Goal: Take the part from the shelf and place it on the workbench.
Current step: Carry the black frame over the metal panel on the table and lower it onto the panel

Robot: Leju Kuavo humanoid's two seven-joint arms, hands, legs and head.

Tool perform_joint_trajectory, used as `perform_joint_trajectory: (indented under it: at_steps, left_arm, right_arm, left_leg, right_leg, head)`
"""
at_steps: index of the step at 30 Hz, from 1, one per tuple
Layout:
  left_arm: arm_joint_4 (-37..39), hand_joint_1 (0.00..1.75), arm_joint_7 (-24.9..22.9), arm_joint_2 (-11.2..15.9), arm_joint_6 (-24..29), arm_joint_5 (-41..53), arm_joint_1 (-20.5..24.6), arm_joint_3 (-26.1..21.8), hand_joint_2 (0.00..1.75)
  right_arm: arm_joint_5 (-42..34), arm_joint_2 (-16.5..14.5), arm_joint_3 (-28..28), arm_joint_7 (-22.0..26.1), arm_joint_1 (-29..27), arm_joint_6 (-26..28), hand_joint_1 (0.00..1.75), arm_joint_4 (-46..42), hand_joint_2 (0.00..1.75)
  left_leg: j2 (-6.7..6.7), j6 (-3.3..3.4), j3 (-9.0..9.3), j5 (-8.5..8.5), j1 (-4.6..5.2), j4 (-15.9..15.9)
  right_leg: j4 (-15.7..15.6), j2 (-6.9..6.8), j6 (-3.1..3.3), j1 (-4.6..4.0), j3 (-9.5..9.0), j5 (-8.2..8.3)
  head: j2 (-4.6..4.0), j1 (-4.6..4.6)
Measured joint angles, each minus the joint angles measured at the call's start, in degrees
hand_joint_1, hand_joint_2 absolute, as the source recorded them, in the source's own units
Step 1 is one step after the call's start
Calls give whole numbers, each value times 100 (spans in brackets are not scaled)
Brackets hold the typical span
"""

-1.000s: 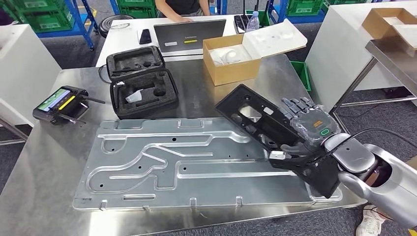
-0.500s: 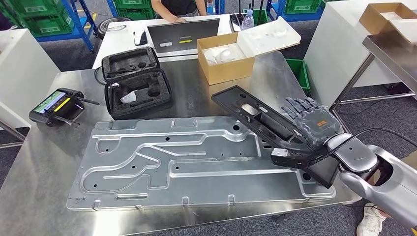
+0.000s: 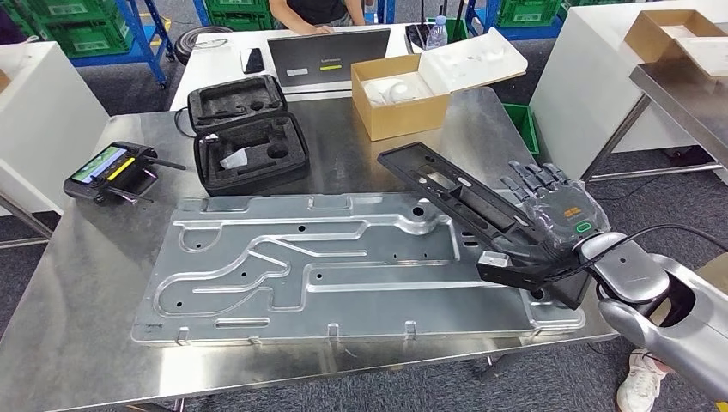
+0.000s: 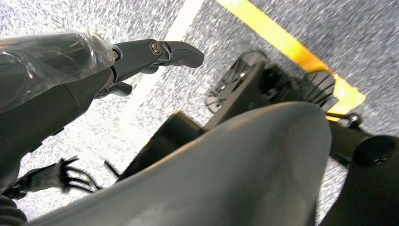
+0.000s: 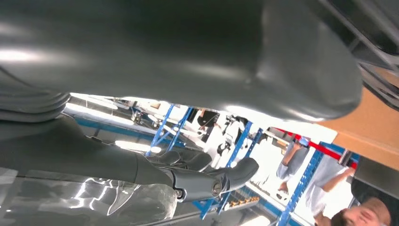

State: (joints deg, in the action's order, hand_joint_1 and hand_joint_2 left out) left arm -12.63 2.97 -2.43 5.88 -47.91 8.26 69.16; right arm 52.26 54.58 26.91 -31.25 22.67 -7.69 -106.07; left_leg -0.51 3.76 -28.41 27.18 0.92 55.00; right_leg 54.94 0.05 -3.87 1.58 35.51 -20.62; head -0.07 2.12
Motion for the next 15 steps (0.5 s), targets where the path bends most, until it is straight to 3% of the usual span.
perform_joint_trajectory:
  at_steps: [4, 6, 8, 10, 12, 13, 15]
  left_arm:
    - [0, 0, 5, 0, 0, -9, -12, 0, 0]
    - [0, 0, 11, 1, -3, -32, -27, 0, 0]
    - [0, 0, 19, 2, -7, -51, -36, 0, 0]
    - [-1, 0, 27, 1, -8, -52, -39, 0, 0]
    - [-2, 0, 36, 0, -9, -55, -38, 0, 0]
    - [-1, 0, 40, 0, -9, -57, -39, 0, 0]
    - [-1, 0, 51, 0, -8, -64, -43, 0, 0]
  right_arm:
    - [-2, 12, -17, -8, -37, 9, 0, -17, 0]
    - [-8, 32, -99, -36, -147, 40, 0, -71, 0]
    - [-18, 48, -182, -62, -267, 68, 0, -130, 0]
    - [-28, 55, -228, -68, -307, 85, 0, -169, 0]
    - [-36, 63, -296, -74, -322, 103, 0, -204, 0]
    - [-42, 69, -325, -76, -337, 110, 0, -221, 0]
    - [-50, 82, -362, -81, -385, 122, 0, -256, 0]
  left_leg:
    - [4, 45, -19, -65, -1, -31]
    - [26, 127, -206, -276, -11, -68]
    - [44, 172, -437, -476, -11, -72]
    - [43, 144, -566, -568, -13, -49]
    - [42, 85, -661, -654, -5, -21]
    - [40, 54, -675, -686, 2, -9]
    - [37, -6, -670, -750, 7, -3]
  right_leg:
    - [18, 1, -31, 16, 22, -25]
    - [937, 2, -70, 15, 263, -677]
    - [1661, 2, -90, 7, 302, -1168]
    - [966, -1, -86, 11, -245, -884]
    - [177, 1, -52, -9, -772, -795]
    - [-12, 4, -24, -27, -884, -817]
    - [-45, 14, 57, -61, -891, -793]
  head:
    - [1, 1]
    - [1, 10]
    - [0, 17]
    - [0, 17]
    - [0, 17]
    - [0, 17]
    - [0, 13]
